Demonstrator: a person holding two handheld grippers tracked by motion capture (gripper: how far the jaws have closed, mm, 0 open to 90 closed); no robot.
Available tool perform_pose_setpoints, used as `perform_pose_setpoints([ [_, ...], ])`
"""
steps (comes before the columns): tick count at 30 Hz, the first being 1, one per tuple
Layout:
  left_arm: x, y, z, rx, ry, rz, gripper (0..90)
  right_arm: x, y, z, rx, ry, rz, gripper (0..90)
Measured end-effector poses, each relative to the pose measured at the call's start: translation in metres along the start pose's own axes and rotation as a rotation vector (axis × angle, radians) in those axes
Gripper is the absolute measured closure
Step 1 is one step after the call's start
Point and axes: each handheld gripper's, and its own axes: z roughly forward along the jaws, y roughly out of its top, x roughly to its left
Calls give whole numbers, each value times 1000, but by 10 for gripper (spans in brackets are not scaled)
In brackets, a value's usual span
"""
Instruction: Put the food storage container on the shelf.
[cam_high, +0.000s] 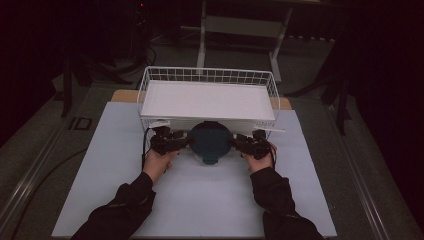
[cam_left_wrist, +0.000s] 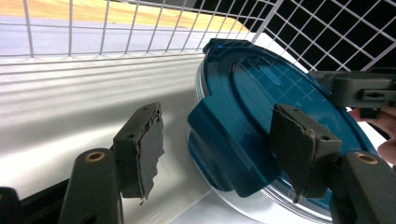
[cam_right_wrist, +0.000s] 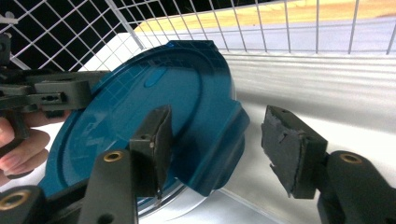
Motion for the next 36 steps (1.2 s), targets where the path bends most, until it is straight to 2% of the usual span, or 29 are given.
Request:
perform_pose_setpoints([
  [1,0,0,-2,-6,-5,-1,352,1,0,-1,-7,-4,-17,416],
  [2,-1,-1,-3,-16,-15,6,314,4,1,-3,3,0,3,414],
  [4,-2,0,-7,-34,-44,-4,265,6,2,-6,-6,-10,-22,404],
  [6,-4,0,-12,-30,-46,-4,212,7,2,-9,-7,-10,-32,401],
  [7,-3,0,-13,-26,-90,47,183,8,1,-11,-5,-10,-35,398],
  [8,-5,0,-15,-11,-94,44,150,9,1,-13,-3,-7,-38,395],
  [9,-10,-2,-17,-5,-112,16,130,11,0,-16,-1,-16,-49,397],
  [10,-10,-2,-19,2,-119,47,111,12,0,-18,-2,-17,-56,397],
  [12,-15,-3,-23,9,-141,61,0,15,-3,-23,-5,-15,-51,402],
  [17,-28,-5,-38,19,-172,112,0,28,-9,-35,19,-21,-80,422],
  [22,-42,-6,-56,15,-187,152,0,40,-15,-44,32,-11,-104,534],
  [24,-47,-8,-62,9,-193,162,0,47,-18,-46,46,9,-108,572],
  [26,-51,-11,-68,18,-192,172,0,55,-22,-48,58,22,-132,641],
  [28,-52,-14,-73,17,-189,165,0,62,-26,-47,76,51,-135,720],
  [29,-53,-17,-77,0,-175,166,0,63,-28,-47,81,58,-140,760],
  [31,-53,-20,-83,-14,-172,158,0,66,-32,-44,97,64,-141,834],
  [33,-54,-23,-88,-2,-167,164,0,69,-36,-40,123,90,-143,891],
  [36,-56,-30,-94,15,-162,180,0,74,-41,-32,157,119,-152,900],
])
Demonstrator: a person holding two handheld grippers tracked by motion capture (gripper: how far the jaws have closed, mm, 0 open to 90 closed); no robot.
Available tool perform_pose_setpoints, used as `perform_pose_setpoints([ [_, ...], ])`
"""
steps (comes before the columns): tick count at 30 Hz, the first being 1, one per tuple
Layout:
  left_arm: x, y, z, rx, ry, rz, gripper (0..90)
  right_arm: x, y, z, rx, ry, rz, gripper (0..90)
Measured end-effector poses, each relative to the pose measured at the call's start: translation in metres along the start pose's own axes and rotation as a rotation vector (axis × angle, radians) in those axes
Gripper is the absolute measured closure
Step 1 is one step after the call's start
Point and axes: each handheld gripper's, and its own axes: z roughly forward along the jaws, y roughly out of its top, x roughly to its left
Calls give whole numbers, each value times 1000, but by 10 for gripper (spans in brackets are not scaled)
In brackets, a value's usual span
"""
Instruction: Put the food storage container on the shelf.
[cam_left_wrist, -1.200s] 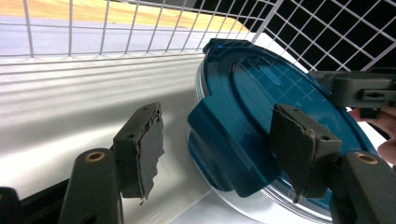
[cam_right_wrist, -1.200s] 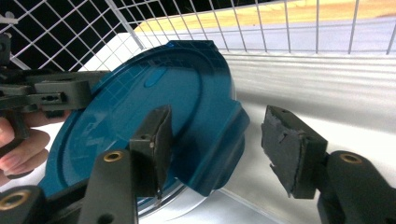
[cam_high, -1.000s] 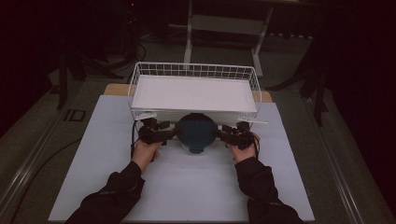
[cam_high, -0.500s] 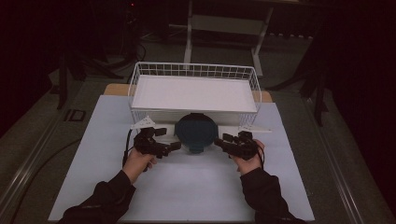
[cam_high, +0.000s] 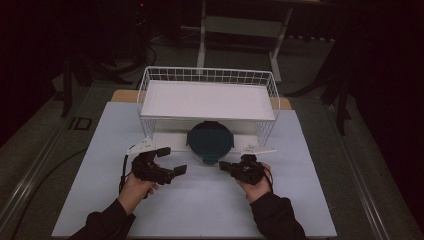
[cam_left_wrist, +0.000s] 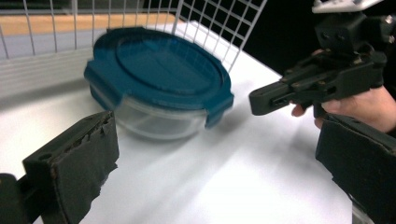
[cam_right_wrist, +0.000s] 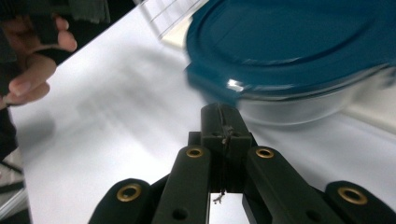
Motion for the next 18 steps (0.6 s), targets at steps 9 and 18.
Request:
perform_pose_setpoints([
  [9,-5,-17,-5,-12,-8,5,0,10,-2,29,45,6,-35,900],
  [18,-7,-22,-3,-17,-36,14,0,2,1,43,48,-28,-30,900],
])
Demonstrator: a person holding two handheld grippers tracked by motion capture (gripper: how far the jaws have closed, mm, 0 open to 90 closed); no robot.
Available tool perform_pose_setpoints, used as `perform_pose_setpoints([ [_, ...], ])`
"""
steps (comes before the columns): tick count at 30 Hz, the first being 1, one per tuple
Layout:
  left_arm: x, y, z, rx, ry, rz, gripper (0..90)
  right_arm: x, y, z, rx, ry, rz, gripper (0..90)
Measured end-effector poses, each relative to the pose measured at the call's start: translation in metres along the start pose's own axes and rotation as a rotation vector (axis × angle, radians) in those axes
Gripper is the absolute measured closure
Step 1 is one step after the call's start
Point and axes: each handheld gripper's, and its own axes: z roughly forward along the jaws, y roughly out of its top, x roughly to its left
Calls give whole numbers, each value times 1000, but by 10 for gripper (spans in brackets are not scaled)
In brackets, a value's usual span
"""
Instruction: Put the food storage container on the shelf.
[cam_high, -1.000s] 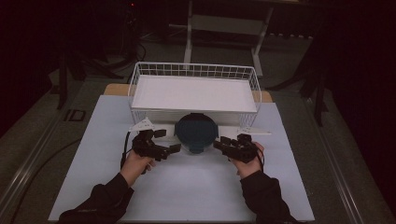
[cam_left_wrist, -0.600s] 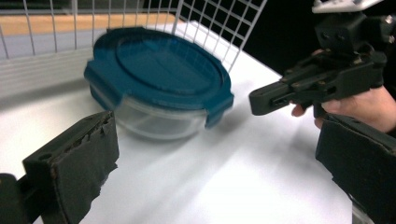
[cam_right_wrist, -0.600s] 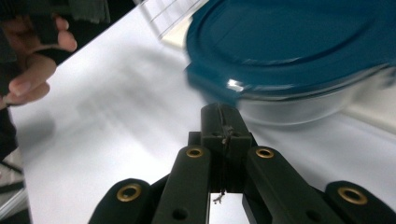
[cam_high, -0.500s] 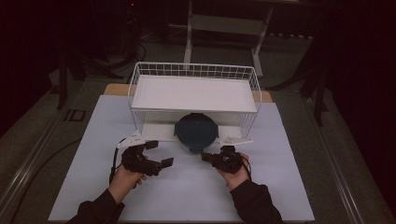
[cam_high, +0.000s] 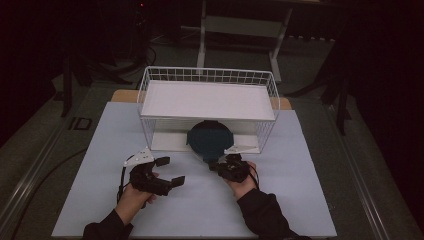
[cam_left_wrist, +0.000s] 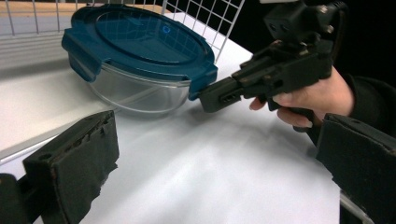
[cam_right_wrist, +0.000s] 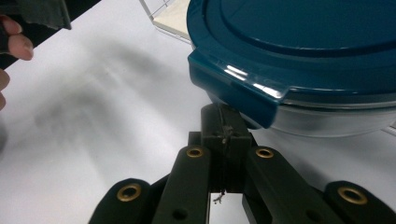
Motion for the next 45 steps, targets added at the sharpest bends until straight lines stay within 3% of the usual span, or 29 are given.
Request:
perform_pose_setpoints([
  [5,-1,-1,2,6,-1,8,0,-7,4,3,-22,-12,26,900],
  [31,-1,0,0,-8,1,35,0,-24,30,28,-59,-81,28,899],
  [38,-1,0,-1,-10,2,35,0,-24,32,32,-65,-65,38,896],
  [43,-3,1,-1,-8,-2,48,0,-15,31,28,-86,-58,4,814],
  [45,-4,1,-1,-13,-6,50,0,-11,29,22,-115,-43,8,675],
])
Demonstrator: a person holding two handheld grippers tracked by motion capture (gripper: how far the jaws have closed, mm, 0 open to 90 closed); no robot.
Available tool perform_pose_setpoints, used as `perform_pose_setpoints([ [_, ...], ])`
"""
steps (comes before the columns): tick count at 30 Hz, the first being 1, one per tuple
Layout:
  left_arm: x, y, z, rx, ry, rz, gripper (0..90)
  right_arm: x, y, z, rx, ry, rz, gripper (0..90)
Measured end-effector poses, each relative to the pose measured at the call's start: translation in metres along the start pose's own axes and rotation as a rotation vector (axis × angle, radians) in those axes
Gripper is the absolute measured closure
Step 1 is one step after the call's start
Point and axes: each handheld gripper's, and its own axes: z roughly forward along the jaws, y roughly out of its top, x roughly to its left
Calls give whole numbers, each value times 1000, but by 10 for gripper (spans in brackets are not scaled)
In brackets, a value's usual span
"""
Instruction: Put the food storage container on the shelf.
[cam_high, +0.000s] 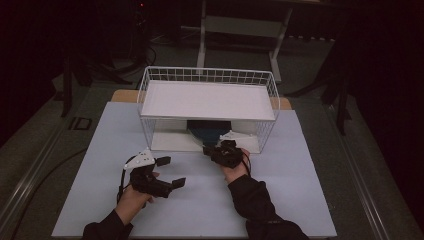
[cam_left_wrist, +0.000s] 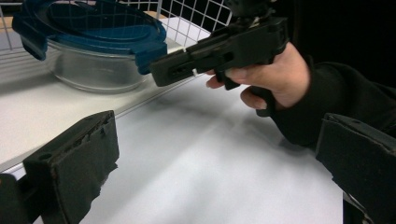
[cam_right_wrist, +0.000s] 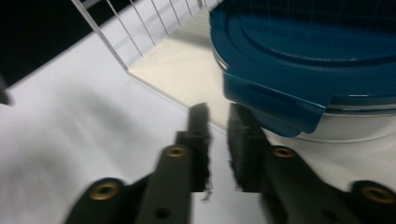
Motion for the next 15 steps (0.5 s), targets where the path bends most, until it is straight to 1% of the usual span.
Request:
perform_pose_setpoints([
  [2,-1,0,0,2,-7,2,0,4,-1,-5,-13,-6,-22,580],
  [3,-1,0,0,2,-7,2,0,4,-1,-5,-13,-6,-22,580],
  [4,-2,0,1,5,-8,10,0,5,-2,-7,-16,1,-27,525],
  [5,-3,0,1,3,-11,13,0,9,-5,-13,-42,4,-41,394],
  [6,-4,1,1,4,-13,19,0,10,-6,-16,-55,5,-39,340],
  [7,-5,1,1,3,-13,18,0,12,-7,-19,-73,-10,-39,301],
  [8,-5,1,1,2,-15,20,0,12,-8,-22,-81,-14,-47,267],
  [9,-5,1,1,2,-15,20,0,12,-8,-22,-81,-14,-47,267],
  [10,-7,2,1,2,-18,23,0,14,-9,-25,-88,-11,-52,226],
  [11,-7,2,0,1,-20,26,0,14,-11,-31,-103,12,-47,184],
  [13,-8,3,0,3,-19,29,0,15,-14,-36,-84,28,-59,170],
  [15,-8,3,0,3,-21,32,0,15,-15,-38,-83,32,-62,155],
])
